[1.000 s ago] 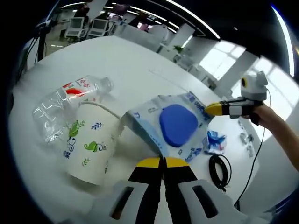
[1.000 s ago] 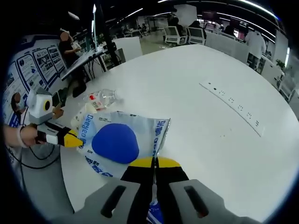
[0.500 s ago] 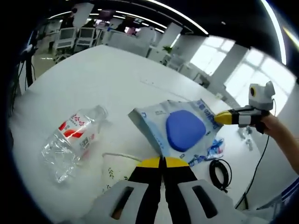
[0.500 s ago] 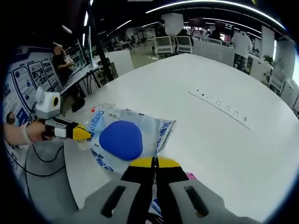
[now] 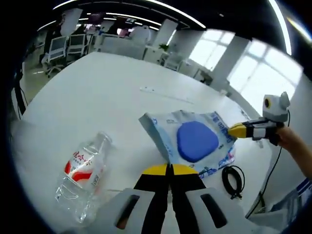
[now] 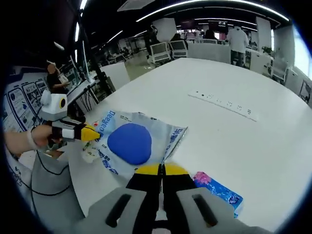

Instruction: Arrange the tabletop items into an orderly group along one side of the table until the central work area is clear of visible clutter.

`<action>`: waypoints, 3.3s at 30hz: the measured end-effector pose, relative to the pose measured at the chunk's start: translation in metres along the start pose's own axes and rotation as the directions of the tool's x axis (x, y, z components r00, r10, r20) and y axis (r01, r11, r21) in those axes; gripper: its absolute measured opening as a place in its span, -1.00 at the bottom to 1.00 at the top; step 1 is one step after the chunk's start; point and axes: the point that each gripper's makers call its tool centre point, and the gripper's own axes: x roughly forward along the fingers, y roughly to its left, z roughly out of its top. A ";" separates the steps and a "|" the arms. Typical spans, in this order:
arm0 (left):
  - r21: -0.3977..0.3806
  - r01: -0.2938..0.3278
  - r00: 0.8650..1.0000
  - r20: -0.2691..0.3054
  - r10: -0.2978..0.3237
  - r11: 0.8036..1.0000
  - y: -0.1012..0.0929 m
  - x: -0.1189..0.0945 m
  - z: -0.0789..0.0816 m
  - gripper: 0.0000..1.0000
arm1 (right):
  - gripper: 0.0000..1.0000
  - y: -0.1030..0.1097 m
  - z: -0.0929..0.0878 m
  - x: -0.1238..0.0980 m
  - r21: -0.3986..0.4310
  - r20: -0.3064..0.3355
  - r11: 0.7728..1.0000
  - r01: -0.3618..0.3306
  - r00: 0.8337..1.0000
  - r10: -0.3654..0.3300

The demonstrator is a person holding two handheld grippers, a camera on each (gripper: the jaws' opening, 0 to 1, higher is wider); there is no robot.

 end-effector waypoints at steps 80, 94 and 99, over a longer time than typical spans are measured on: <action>-0.025 0.078 0.978 -0.191 -0.081 0.997 0.038 0.043 -0.032 -1.00 | -1.00 -0.011 -0.073 0.047 0.184 -0.062 0.943 0.277 0.961 -0.270; -0.044 0.069 0.982 -0.175 -0.076 0.997 0.037 0.041 -0.031 -1.00 | -0.94 -0.007 -0.073 0.042 0.156 -0.064 0.945 0.289 0.957 -0.282; -0.038 0.063 0.985 -0.161 -0.068 0.997 0.039 0.039 -0.028 -0.92 | -0.87 -0.002 -0.069 0.040 0.144 -0.057 0.946 0.292 0.956 -0.287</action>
